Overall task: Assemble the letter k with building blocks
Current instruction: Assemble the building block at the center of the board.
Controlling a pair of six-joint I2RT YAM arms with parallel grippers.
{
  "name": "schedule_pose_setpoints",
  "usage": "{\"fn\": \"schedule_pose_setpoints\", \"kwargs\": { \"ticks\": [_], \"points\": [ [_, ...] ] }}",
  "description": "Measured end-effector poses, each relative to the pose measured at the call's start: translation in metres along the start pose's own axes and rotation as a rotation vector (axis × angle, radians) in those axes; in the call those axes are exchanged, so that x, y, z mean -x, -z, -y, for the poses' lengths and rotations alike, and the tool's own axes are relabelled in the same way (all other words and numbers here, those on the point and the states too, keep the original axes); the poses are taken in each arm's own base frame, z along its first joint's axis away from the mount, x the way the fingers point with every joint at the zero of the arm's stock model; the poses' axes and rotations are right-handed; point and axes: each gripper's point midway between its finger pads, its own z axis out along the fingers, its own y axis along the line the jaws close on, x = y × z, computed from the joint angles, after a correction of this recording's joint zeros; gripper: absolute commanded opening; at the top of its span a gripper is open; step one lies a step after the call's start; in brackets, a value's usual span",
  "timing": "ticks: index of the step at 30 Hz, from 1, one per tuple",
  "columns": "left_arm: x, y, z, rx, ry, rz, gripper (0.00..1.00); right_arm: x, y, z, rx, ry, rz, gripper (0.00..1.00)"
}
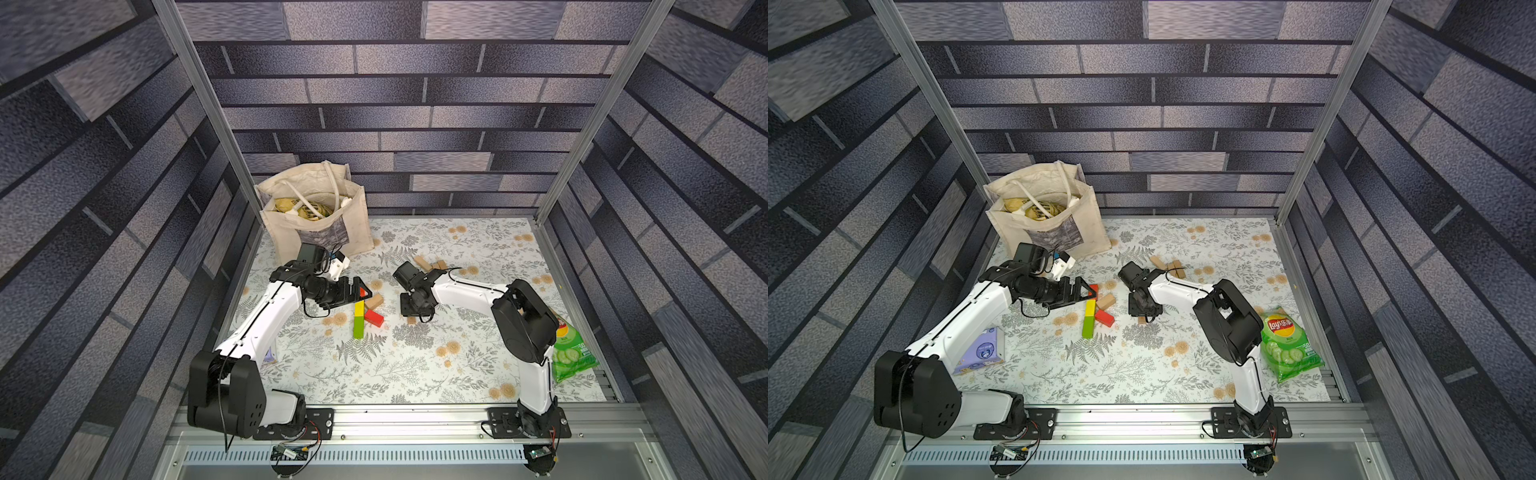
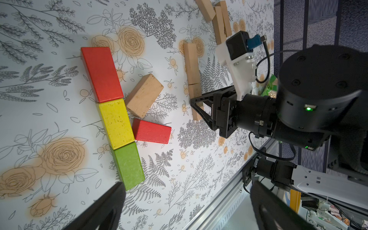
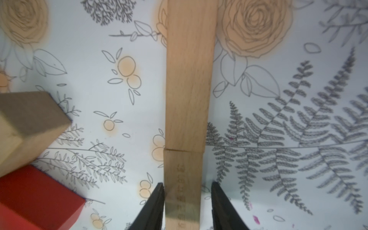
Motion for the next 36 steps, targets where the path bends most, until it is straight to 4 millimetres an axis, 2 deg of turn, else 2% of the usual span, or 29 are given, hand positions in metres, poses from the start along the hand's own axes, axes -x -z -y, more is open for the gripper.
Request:
{"fn": "schedule_pose_setpoints", "kwargs": {
  "ticks": [6, 12, 15, 19, 26, 30, 33, 36],
  "points": [
    [0.000, 0.000, 0.000, 0.000, 0.000, -0.001, 1.00, 0.000, 0.000, 0.000, -0.002, 0.002, 0.002, 0.39],
    [0.000, -0.001, -0.001, 0.000, 0.003, -0.004, 1.00, 0.000, 0.000, 0.000, -0.002, 0.006, 0.002, 0.42],
    [0.000, -0.001, -0.001, 0.000, 0.003, -0.004, 1.00, 0.000, 0.000, 0.000, -0.002, 0.007, 0.002, 0.39],
    [0.000, -0.001, -0.001, 0.000, 0.003, -0.004, 1.00, 0.000, 0.000, 0.000, -0.002, 0.013, 0.002, 0.49],
    [-0.001, -0.002, 0.001, -0.001, -0.001, -0.007, 1.00, 0.003, 0.000, -0.002, 0.008, 0.019, 0.015, 0.53],
    [-0.001, -0.002, 0.000, -0.001, -0.001, -0.007, 1.00, 0.008, 0.003, -0.008, 0.029, 0.036, 0.029, 0.62],
    [-0.001, -0.003, 0.000, -0.001, 0.000, -0.011, 1.00, 0.016, 0.012, -0.013, 0.049, 0.059, 0.057, 0.72],
    [-0.002, -0.004, 0.001, -0.002, -0.006, -0.014, 1.00, 0.027, 0.036, -0.017, 0.074, 0.076, 0.118, 0.82]
  ]
}}
